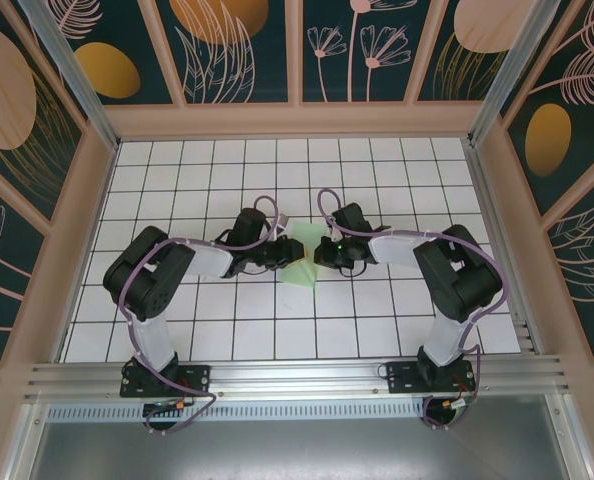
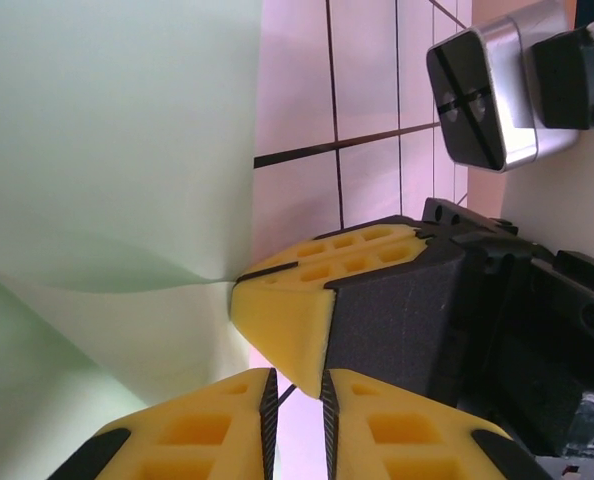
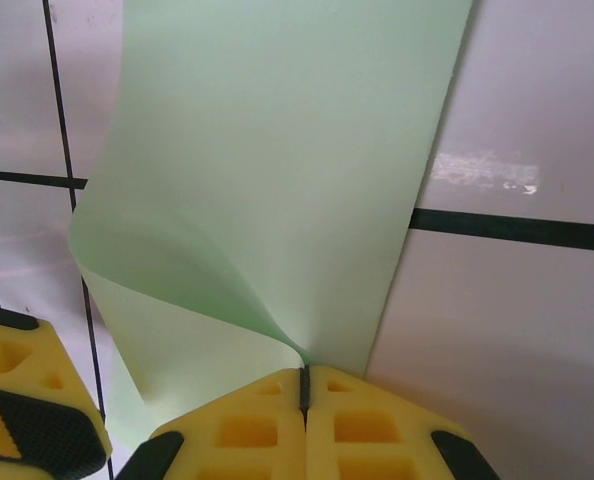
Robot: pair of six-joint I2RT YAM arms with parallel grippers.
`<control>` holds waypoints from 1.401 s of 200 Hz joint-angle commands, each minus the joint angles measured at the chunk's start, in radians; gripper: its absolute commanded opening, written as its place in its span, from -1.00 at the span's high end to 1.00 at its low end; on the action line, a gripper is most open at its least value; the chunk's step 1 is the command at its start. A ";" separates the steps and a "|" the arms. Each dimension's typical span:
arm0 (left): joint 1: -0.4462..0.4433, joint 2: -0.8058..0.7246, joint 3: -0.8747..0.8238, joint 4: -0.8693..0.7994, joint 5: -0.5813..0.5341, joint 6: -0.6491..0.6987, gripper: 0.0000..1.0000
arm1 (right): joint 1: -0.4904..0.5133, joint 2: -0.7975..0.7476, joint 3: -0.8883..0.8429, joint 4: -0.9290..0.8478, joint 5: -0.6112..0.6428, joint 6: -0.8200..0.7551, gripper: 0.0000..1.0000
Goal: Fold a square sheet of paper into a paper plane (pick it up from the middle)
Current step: First fold the triangle in half at the center of the table.
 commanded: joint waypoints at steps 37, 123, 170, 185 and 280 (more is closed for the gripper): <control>-0.005 0.030 0.032 -0.009 0.024 0.033 0.56 | -0.010 -0.038 0.007 -0.022 0.033 -0.012 0.90; -0.006 0.031 0.036 -0.007 0.029 0.035 0.56 | -0.010 -0.065 -0.009 -0.022 0.044 -0.016 0.90; -0.008 0.036 0.041 -0.007 0.032 0.034 0.57 | -0.011 -0.046 -0.004 -0.031 0.064 -0.014 0.90; -0.009 0.039 0.045 -0.007 0.033 0.035 0.57 | -0.011 -0.042 -0.004 -0.030 0.064 -0.014 0.90; -0.018 0.068 0.061 -0.025 0.029 0.044 0.58 | -0.013 -0.014 0.008 -0.026 0.065 -0.019 0.90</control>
